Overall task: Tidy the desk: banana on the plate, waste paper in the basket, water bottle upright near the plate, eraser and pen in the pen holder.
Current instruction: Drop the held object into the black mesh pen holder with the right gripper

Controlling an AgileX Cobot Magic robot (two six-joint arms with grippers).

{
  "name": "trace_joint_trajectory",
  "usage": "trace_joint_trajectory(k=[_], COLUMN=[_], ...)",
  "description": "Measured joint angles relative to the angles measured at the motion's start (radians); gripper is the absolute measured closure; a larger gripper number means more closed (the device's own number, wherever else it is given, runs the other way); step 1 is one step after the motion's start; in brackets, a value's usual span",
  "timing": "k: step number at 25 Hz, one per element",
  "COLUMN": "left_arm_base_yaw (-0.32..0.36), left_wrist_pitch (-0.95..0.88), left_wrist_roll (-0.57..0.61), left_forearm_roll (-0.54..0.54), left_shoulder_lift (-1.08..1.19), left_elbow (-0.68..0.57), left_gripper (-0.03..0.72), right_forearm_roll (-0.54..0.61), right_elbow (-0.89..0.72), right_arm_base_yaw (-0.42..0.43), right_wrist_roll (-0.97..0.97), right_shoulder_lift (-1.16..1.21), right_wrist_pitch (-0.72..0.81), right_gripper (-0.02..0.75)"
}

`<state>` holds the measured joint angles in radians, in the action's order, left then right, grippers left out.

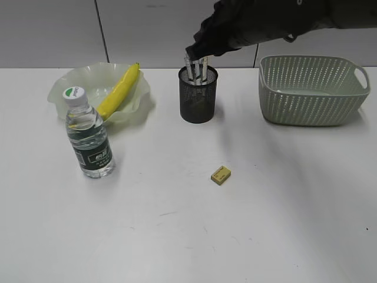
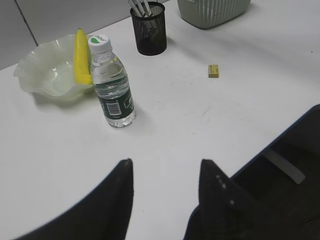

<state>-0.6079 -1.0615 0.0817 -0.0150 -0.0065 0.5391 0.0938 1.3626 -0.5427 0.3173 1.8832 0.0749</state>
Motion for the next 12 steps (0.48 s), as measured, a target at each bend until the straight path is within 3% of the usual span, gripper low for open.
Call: trace_joint_trajectory(k=[12], left_arm_base_yaw=[0.0], left_wrist_pitch=[0.0], left_wrist_roll=[0.0], left_forearm_roll=[0.001], left_shoulder_lift=[0.0], left_elbow=[0.0], left_gripper=[0.363], right_forearm_roll=[0.113], right_elbow=[0.186], right_arm_base_yaw=[0.025], right_wrist_roll=[-0.016], right_shoulder_lift=[0.26], right_wrist_pitch=[-0.047], right_gripper=[0.618])
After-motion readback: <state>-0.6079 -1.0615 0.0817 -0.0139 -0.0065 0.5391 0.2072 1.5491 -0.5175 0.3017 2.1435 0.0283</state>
